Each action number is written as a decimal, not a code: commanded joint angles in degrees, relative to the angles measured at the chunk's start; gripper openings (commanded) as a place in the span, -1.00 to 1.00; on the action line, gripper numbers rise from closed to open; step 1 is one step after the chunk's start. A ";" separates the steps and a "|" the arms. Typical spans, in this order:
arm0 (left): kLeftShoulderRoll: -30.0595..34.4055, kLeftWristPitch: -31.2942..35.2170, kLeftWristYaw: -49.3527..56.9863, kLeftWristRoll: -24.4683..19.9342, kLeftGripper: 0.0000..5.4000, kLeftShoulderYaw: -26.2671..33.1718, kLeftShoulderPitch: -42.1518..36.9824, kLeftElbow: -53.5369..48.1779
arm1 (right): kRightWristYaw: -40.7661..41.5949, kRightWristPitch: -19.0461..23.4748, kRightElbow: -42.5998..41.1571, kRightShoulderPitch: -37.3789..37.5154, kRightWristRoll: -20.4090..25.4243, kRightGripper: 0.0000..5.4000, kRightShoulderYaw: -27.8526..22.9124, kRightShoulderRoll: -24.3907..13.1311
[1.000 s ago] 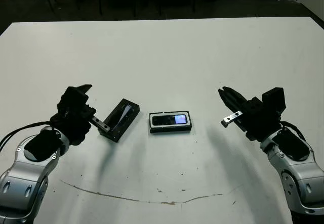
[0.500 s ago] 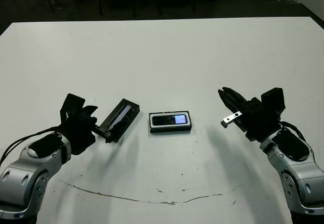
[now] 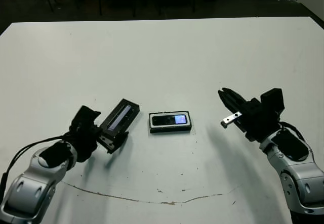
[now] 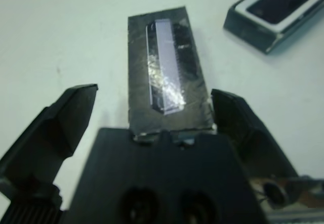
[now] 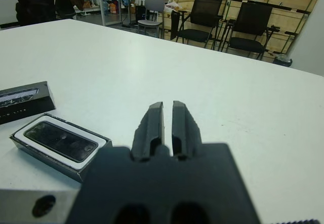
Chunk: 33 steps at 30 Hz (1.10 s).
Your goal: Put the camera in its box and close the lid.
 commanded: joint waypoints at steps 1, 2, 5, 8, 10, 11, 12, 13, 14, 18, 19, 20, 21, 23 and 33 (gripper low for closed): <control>-0.84 1.96 0.15 -0.81 1.00 0.48 1.05 1.40 | 0.15 -0.25 0.64 1.08 -0.23 -1.00 -0.01 -0.16; -1.38 2.83 0.15 -1.62 1.00 0.88 1.08 1.57 | 0.11 -0.29 0.64 1.13 -0.19 -1.00 -0.01 -0.12; -2.61 5.12 0.52 -3.14 1.00 1.62 1.01 1.73 | -0.02 -0.31 0.73 1.16 -0.19 -1.00 -0.01 -0.04; -4.56 6.46 1.58 -4.53 1.00 2.74 1.33 1.81 | 0.31 -0.79 1.05 1.17 -0.09 -1.00 -0.09 -0.12; -6.75 7.03 2.45 -6.24 1.00 4.22 1.84 2.31 | 0.31 -0.88 1.00 1.28 -0.02 -1.00 -0.17 -0.11; -7.75 7.39 2.92 -7.01 1.00 4.91 2.02 2.56 | 0.31 -0.78 0.97 1.33 0.15 -1.00 -0.26 -0.07; -8.58 7.58 3.49 -7.45 1.00 5.38 2.18 2.82 | 0.10 -0.49 0.77 1.40 0.16 -1.00 -0.30 -0.06; -9.13 7.61 3.94 -7.73 1.00 5.67 2.29 3.03 | -0.12 -0.19 0.57 1.47 0.17 -1.00 -0.33 -0.05; -9.50 7.21 4.23 -7.78 1.00 5.76 2.39 3.45 | -0.53 0.43 0.11 1.57 0.08 -1.00 -0.35 -0.05; -10.49 6.04 5.47 -7.50 0.89 5.71 2.91 4.04 | -0.89 0.29 -0.53 2.00 -0.14 -1.00 -0.36 -0.07; -10.46 5.68 5.62 -7.40 0.82 5.54 3.08 3.96 | -0.79 -0.14 -0.32 2.04 -0.06 -1.00 -0.40 0.01; -10.39 5.52 5.68 -7.40 0.76 5.40 3.17 3.84 | -0.71 -0.45 -0.13 2.05 0.02 -1.00 -0.44 0.08; -9.94 5.03 5.39 -7.19 0.70 5.02 3.32 3.61 | -0.72 -0.42 -0.24 2.14 0.13 -1.00 -0.48 0.12; -8.29 2.50 4.07 -5.81 0.56 3.65 3.60 3.54 | -0.45 -0.90 -0.12 2.31 0.47 -1.00 -0.62 0.28; -0.59 0.41 0.03 -0.39 0.01 -0.33 1.42 3.17 | -1.16 -0.47 -0.20 1.99 0.12 -1.00 -0.24 0.48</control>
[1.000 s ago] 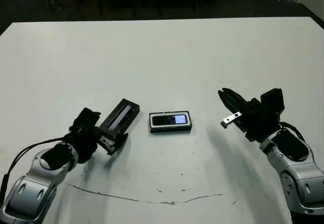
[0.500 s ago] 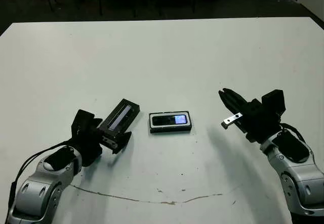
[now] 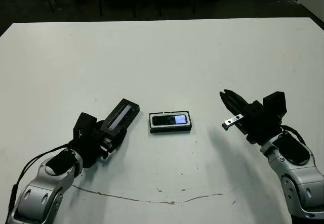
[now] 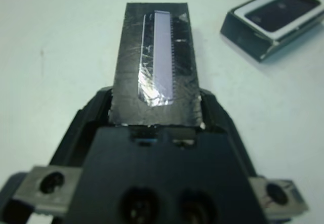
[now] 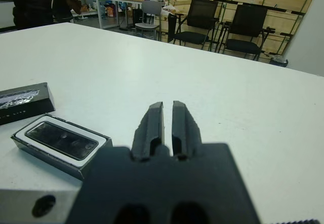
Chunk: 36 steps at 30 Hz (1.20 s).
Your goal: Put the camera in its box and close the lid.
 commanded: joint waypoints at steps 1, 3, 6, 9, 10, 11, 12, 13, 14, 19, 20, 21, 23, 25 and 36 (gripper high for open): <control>2.77 2.98 -1.43 1.14 0.01 -0.98 -0.42 1.02 | -0.25 0.43 0.64 0.30 -0.03 -1.00 -0.01 0.22; 3.64 3.81 -2.43 0.83 0.01 -0.89 -1.00 1.18 | -0.14 -0.25 1.08 0.26 -0.09 -1.00 -0.04 0.43; 4.10 4.80 -2.87 0.62 0.01 -0.61 -1.34 0.96 | -0.19 -0.68 1.46 0.26 -0.17 -1.00 -0.09 0.69; 4.25 4.76 -3.23 0.30 0.01 0.20 -1.30 0.49 | -0.42 -0.70 1.47 0.44 -0.24 -1.00 -0.14 0.87; 4.28 4.72 -3.32 0.11 0.01 0.64 -1.31 0.20 | -0.44 -0.74 1.54 0.48 -0.13 -1.00 -0.19 1.00; 4.24 4.93 -3.27 -0.13 0.01 1.22 -1.39 -0.23 | -0.54 -0.51 1.51 0.46 -0.08 -1.00 -0.22 1.04; 4.27 5.28 -3.19 -0.42 0.01 2.03 -1.72 -0.71 | -0.56 -0.28 1.55 0.40 0.09 -1.00 -0.31 1.08; 4.33 5.97 -3.12 -0.79 0.01 2.86 -2.08 -1.34 | -0.67 0.02 1.45 0.44 0.22 -1.00 -0.39 1.13; 4.45 6.93 -3.15 -1.36 0.01 3.90 -2.61 -2.12 | -0.86 0.25 1.28 0.52 0.28 -1.00 -0.47 1.19; 7.69 3.22 -8.00 -3.65 0.01 8.13 -6.61 -0.71 | -0.51 -1.14 1.20 0.99 0.53 -1.00 -0.76 1.20; 8.68 1.70 -9.71 -3.93 0.01 8.39 -7.76 0.41 | -0.52 -0.89 1.06 0.97 0.67 -1.00 -0.86 1.12; 9.52 -0.03 -11.83 -4.53 0.01 8.61 -9.32 2.03 | -0.70 -0.35 0.81 0.86 0.66 -1.00 -0.93 0.96; 10.65 -3.79 -15.99 -5.37 0.01 8.18 -12.74 5.87 | -0.90 0.42 0.51 0.60 0.66 -1.00 -1.12 0.69; 11.42 -6.12 -18.31 -4.93 0.01 6.90 -15.42 8.36 | -0.83 0.88 0.39 0.45 0.97 -1.00 -1.46 0.60; 11.87 -9.36 -36.75 -4.57 0.01 -3.61 -33.11 28.79 | -2.10 3.50 -0.32 -0.68 0.46 -1.00 -2.63 0.02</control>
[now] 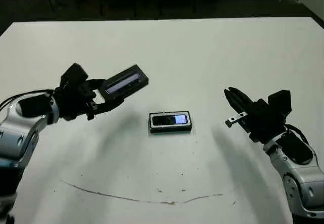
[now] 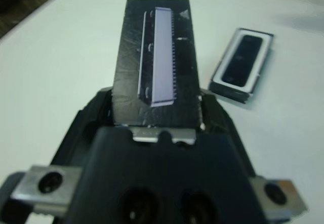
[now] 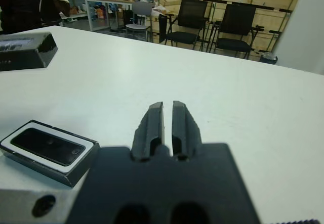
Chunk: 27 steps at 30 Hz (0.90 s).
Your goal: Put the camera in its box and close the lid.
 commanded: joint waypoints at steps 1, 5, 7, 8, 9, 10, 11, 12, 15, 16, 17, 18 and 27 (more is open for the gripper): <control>-0.49 -0.07 -4.04 0.29 0.01 -2.49 -3.89 6.07 | -0.74 1.66 -0.01 -0.28 -0.11 -1.00 -0.43 -0.40; -2.31 -0.87 -6.25 0.53 0.01 -3.64 -6.81 10.90 | -0.64 2.45 0.73 -1.17 0.84 -1.00 -0.98 -0.09; -3.29 -1.72 -6.94 0.60 0.01 -3.73 -7.83 13.19 | -0.67 2.55 1.15 -1.68 0.75 -1.00 -0.95 -0.22; -3.74 -2.09 -7.19 0.53 0.01 -3.63 -8.20 14.23 | -0.85 2.77 1.23 -1.88 0.66 -1.00 -0.93 -0.21; -4.21 -2.20 -7.63 0.27 0.01 -3.50 -8.60 15.44 | -1.13 3.34 1.05 -2.05 0.59 -1.00 -0.90 -0.24; -4.59 -2.34 -8.05 0.12 0.01 -3.42 -9.01 16.56 | -1.36 3.79 0.98 -2.26 0.47 -1.00 -0.87 -0.27; -4.92 -2.52 -8.51 0.13 0.01 -3.44 -9.41 17.53 | -1.59 4.12 0.81 -2.34 0.44 -1.00 -0.86 -0.22; -5.27 -2.88 -9.02 0.17 0.01 -3.47 -9.76 18.54 | -1.64 4.14 0.83 -2.46 0.45 -1.00 -0.87 -0.19; -6.15 -3.19 -11.02 0.04 0.01 -3.63 -10.63 21.12 | -1.42 3.53 1.34 -2.71 0.26 -1.00 -0.90 -0.24; -6.52 -3.40 -11.71 -0.06 0.01 -3.62 -10.84 22.04 | -1.28 3.29 1.51 -2.72 0.31 -1.00 -0.97 -0.24; -6.93 -3.79 -12.28 -0.09 0.01 -3.59 -11.00 22.92 | -1.13 3.16 1.67 -2.74 0.46 -1.00 -1.09 -0.22; -7.42 -4.14 -13.06 -0.25 0.01 -3.52 -11.20 23.99 | -1.10 3.14 1.74 -2.74 0.57 -1.00 -1.21 -0.20; -10.23 -9.93 -20.52 0.76 0.01 -4.98 -13.95 32.13 | -0.22 1.87 2.72 -2.49 1.39 -1.00 -1.85 -0.46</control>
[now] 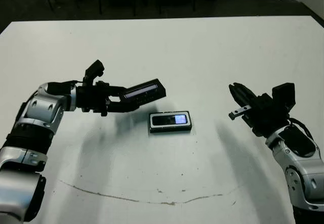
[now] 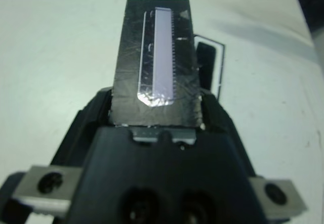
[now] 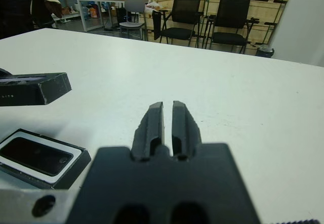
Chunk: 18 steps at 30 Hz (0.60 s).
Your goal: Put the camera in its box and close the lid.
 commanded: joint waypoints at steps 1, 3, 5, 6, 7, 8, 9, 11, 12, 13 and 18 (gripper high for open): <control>-0.61 -2.07 -2.29 1.54 0.01 -1.10 -1.21 3.07 | 0.09 -0.02 0.27 0.44 -0.41 -1.00 -0.27 -0.65; -0.99 -2.98 -3.11 2.09 0.01 -1.40 -1.62 3.99 | 0.35 -0.39 0.42 0.55 -0.20 -1.00 -0.41 -0.61; -1.36 -3.78 -3.87 2.66 0.01 -1.60 -1.91 4.79 | 0.12 -0.32 0.09 0.67 -0.55 -1.00 -0.26 -0.70; -1.57 -4.12 -4.19 2.93 0.01 -1.71 -2.00 5.15 | 0.02 -0.22 -0.08 0.73 -0.60 -1.00 -0.22 -0.67; -1.79 -4.31 -4.46 3.09 0.01 -1.69 -2.01 5.43 | 0.05 -0.06 -0.18 0.75 -0.47 -1.00 -0.25 -0.64; -1.98 -4.35 -4.68 3.18 0.01 -1.71 -1.99 5.60 | 0.27 -0.24 -0.01 0.77 -0.16 -1.00 -0.35 -0.49; -2.17 -4.21 -4.87 3.21 0.01 -1.76 -1.94 5.67 | 0.50 -0.31 0.19 0.76 0.30 -1.00 -0.50 -0.30; -2.52 -3.89 -4.94 3.30 0.01 -1.98 -1.72 5.38 | 0.57 -0.44 0.34 0.80 0.45 -1.00 -0.46 -0.23; -2.69 -3.72 -5.04 3.36 0.01 -2.12 -1.67 5.38 | 0.54 -0.47 0.30 0.83 0.25 -1.00 -0.34 -0.30; -2.92 -3.65 -5.01 3.49 0.01 -2.29 -1.64 5.53 | 0.45 -0.67 0.26 0.90 -0.07 -1.00 -0.22 -0.32; -3.96 -2.47 -4.23 4.26 0.01 -2.78 -1.16 5.91 | 0.76 -1.41 0.33 1.15 -0.26 -1.00 -0.09 -0.32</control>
